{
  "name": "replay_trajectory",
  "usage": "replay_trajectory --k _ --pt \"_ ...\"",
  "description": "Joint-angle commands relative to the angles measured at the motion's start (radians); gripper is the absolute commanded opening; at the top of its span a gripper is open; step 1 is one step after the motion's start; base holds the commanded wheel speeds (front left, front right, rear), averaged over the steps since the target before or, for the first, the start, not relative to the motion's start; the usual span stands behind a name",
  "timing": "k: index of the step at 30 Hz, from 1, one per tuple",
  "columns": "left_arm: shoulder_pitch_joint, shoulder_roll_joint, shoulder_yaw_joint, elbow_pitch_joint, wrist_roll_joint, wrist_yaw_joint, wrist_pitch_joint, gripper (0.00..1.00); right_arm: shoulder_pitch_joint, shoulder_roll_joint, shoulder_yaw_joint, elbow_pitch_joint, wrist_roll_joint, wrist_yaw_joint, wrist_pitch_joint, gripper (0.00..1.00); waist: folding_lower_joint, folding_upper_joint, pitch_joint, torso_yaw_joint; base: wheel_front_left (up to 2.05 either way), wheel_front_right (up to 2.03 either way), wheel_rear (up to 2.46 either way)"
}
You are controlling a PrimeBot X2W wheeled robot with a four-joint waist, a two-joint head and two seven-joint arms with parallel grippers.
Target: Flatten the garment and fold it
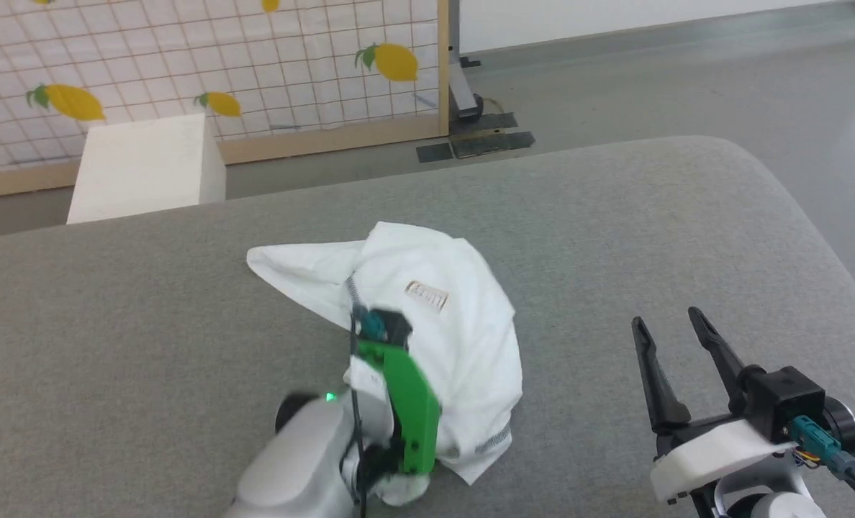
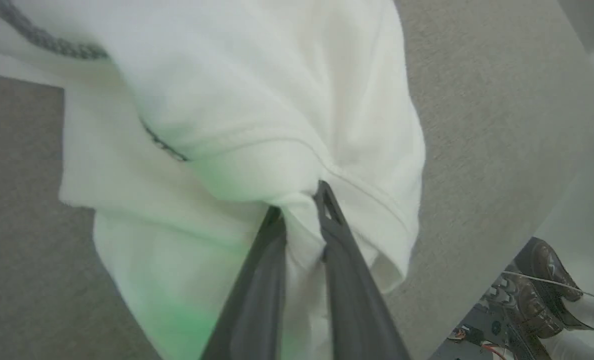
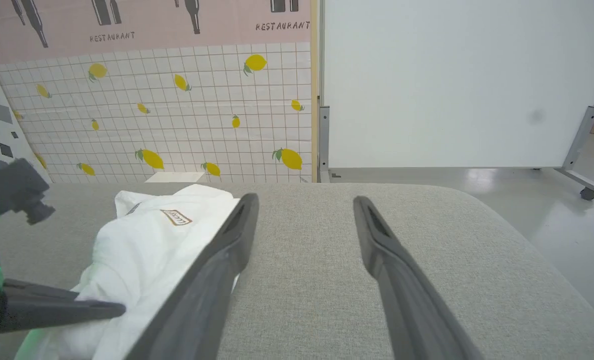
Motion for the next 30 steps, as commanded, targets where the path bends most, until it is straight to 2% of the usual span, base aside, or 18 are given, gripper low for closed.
replay_trajectory --k 1,2,3,6,10,14,15,21,26,30 --pt "0.023 0.004 -0.009 0.017 0.005 0.014 0.025 0.03 0.012 0.000 0.001 -0.003 0.007 -0.002 0.003 1.00 0.0001 0.0000 -0.001 -0.006 0.00 0.00 0.00" --pt "0.034 0.005 -0.020 0.027 0.009 0.024 0.044 0.87 0.014 0.000 -0.001 -0.003 0.008 -0.002 0.004 1.00 0.0001 0.0000 0.001 -0.002 0.00 0.00 0.00" --pt "0.043 0.007 -0.028 0.030 0.013 0.031 0.053 1.00 0.015 0.000 -0.003 -0.002 0.009 -0.002 0.006 1.00 0.0001 0.0000 0.003 0.002 0.00 0.00 0.00" --pt "0.062 0.007 -0.020 0.012 0.009 0.046 0.032 1.00 0.017 0.000 -0.003 0.002 0.012 -0.002 0.010 1.00 0.0001 0.0000 0.005 0.015 0.00 0.00 0.00" --pt "0.088 0.025 0.029 -0.068 0.013 0.084 -0.101 1.00 0.017 0.000 -0.003 0.005 0.017 -0.002 0.010 1.00 0.0001 0.0000 0.005 0.041 0.00 0.00 0.00" --pt "0.113 0.063 0.083 -0.174 0.054 0.122 -0.303 1.00 0.014 0.000 -0.009 0.003 0.016 -0.002 0.009 1.00 0.0001 0.0000 0.005 0.070 0.00 0.00 0.00" --pt "0.126 0.074 0.110 -0.212 0.063 0.134 -0.386 1.00 0.013 0.000 -0.010 0.002 0.016 -0.002 0.009 1.00 0.0001 0.0000 0.005 0.081 0.00 0.00 0.00" --pt "0.205 0.130 0.211 -0.319 0.108 0.171 -0.705 1.00 0.003 0.000 -0.017 0.010 0.013 -0.002 0.007 1.00 0.0001 0.0000 0.008 0.125 0.00 0.00 0.00" --pt "0.262 0.148 0.283 -0.380 0.143 0.172 -0.773 1.00 -0.026 0.000 -0.036 0.061 0.031 -0.002 0.050 1.00 0.0001 0.0000 0.033 0.165 0.00 0.00 0.00" --pt "0.301 0.124 0.355 -0.465 0.210 0.165 -0.775 1.00 -0.082 0.000 -0.021 0.159 0.059 -0.002 0.173 1.00 0.0001 0.0000 0.061 0.205 0.00 0.00 0.00"
